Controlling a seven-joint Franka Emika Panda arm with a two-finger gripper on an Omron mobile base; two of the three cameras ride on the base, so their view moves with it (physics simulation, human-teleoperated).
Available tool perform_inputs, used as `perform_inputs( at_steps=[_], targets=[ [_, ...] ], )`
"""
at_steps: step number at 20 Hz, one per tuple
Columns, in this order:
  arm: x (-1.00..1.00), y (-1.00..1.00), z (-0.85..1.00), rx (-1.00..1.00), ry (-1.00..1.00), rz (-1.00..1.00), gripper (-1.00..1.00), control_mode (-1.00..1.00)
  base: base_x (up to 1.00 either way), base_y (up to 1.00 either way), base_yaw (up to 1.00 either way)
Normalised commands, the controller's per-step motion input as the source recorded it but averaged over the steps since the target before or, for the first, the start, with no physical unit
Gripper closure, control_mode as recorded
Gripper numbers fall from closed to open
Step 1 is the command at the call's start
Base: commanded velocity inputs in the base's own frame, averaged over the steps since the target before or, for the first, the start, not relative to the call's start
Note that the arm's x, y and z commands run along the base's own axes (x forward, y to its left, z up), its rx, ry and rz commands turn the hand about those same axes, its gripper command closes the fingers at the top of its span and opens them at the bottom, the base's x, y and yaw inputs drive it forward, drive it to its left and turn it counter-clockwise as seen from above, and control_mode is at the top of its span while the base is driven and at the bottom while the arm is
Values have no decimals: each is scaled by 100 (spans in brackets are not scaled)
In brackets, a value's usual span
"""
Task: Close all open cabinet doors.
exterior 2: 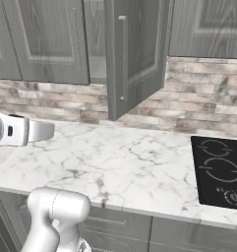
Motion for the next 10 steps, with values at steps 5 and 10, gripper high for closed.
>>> perform_inputs(
  at_steps=[5,10],
  targets=[
    [-98,-40,4,5,0,-2,-100,-100,0,0,0],
    [-83,-55,3,9,9,-3,-100,-100,0,0,0]
  ],
)
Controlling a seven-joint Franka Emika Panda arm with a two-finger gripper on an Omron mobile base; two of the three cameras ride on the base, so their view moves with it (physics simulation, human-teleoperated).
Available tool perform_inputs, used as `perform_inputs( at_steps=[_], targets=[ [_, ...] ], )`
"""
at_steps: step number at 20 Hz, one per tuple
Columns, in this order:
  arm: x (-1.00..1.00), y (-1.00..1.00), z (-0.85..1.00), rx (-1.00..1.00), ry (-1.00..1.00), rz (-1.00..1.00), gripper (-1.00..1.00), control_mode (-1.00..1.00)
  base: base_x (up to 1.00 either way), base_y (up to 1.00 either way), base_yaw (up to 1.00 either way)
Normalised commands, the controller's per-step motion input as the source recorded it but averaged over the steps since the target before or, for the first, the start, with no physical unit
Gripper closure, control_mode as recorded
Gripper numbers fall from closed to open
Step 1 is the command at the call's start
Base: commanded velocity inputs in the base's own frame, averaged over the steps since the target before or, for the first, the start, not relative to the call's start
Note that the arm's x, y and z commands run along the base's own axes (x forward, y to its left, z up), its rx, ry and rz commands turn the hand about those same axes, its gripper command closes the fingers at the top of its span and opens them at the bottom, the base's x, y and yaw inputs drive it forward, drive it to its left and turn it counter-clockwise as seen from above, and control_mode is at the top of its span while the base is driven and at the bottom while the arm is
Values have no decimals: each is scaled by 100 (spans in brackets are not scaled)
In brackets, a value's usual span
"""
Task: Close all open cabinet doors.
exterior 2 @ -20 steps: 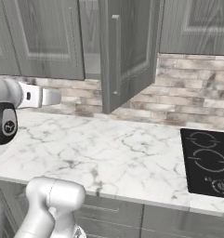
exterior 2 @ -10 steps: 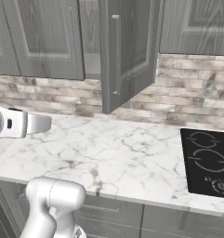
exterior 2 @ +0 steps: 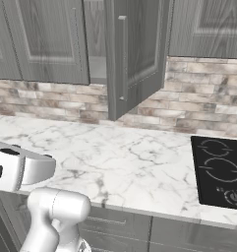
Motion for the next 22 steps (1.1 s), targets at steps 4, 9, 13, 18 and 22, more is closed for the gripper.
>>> perform_inputs(
  at_steps=[4,9,13,18,22],
  targets=[
    [-33,-71,0,7,13,0,-100,-100,0,0,0],
    [5,-71,0,12,13,4,-100,-100,0,0,0],
    [28,-59,0,8,2,19,-100,-100,0,0,0],
    [29,-49,-9,9,-13,16,-100,-100,0,0,0],
    [11,-25,0,3,-47,22,-100,-100,0,0,0]
  ],
)
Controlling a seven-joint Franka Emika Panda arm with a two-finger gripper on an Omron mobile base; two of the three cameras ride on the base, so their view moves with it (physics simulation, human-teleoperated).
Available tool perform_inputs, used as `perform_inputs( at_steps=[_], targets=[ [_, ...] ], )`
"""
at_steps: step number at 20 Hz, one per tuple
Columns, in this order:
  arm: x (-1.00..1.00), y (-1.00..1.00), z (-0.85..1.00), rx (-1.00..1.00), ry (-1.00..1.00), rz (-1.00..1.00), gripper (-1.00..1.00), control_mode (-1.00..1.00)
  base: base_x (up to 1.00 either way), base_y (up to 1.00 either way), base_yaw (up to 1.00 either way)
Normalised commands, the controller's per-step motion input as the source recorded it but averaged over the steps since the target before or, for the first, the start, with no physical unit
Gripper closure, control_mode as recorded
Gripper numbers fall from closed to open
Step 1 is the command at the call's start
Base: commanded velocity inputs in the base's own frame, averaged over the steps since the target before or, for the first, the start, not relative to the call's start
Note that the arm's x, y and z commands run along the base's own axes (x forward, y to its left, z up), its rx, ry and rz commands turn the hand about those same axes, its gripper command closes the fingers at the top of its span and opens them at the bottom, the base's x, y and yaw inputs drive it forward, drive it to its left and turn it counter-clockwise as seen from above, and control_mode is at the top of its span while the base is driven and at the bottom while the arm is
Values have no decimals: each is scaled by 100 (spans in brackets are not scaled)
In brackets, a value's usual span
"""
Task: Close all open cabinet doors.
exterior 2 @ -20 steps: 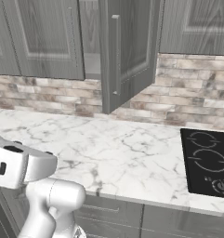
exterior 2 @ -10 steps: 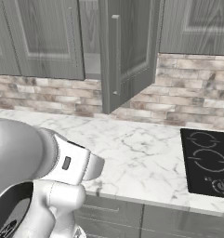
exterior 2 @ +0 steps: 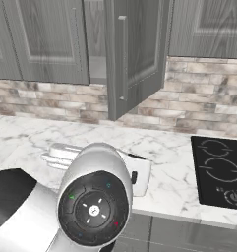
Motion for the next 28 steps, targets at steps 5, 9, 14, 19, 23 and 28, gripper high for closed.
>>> perform_inputs(
  at_steps=[5,9,14,19,23,28],
  targets=[
    [27,-8,0,7,-13,8,-100,-100,0,0,0],
    [65,-22,3,16,6,9,-100,-100,0,0,0],
    [46,-47,10,18,0,16,-100,-100,0,0,0],
    [41,-34,1,12,-6,18,-100,-100,0,0,0],
    [59,-3,0,5,0,9,-100,-100,0,0,0],
    [62,0,0,0,0,1,-100,-100,0,0,0]
  ],
)
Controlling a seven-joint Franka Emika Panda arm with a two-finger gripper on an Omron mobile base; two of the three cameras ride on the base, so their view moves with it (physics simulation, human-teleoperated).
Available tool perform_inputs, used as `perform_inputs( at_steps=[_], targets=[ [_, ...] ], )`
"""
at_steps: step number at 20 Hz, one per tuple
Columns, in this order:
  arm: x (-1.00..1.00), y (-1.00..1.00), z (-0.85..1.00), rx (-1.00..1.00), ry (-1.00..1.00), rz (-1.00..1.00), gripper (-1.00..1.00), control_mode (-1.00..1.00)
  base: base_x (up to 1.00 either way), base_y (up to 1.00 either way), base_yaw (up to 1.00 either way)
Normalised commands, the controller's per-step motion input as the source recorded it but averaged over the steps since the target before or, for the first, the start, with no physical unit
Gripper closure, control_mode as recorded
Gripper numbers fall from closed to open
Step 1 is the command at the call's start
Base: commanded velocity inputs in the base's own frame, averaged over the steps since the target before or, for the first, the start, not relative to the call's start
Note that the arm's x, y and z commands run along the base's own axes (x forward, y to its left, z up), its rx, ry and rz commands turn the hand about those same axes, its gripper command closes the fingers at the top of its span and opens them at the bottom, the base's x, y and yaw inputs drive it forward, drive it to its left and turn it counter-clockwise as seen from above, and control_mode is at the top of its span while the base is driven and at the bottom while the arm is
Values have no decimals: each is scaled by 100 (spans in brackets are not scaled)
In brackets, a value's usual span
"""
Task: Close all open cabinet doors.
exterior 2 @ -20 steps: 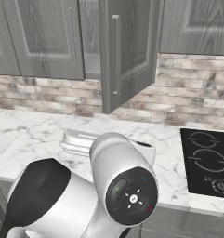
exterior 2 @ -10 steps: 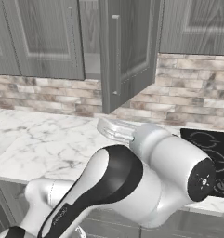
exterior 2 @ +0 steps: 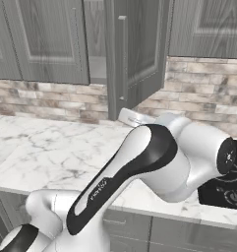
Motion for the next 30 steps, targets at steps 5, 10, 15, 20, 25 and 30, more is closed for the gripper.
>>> perform_inputs(
  at_steps=[5,10,15,20,25,30],
  targets=[
    [56,1,0,0,0,0,-100,-100,0,0,0],
    [49,13,0,0,0,0,-100,-100,0,0,0],
    [40,44,0,0,-1,-3,-100,-100,0,0,0],
    [23,68,0,0,-5,-6,-100,-100,0,0,0],
    [22,73,0,0,-6,-8,-100,-100,0,0,0],
    [54,58,0,0,-2,-11,-100,-100,0,0,0]
  ],
)
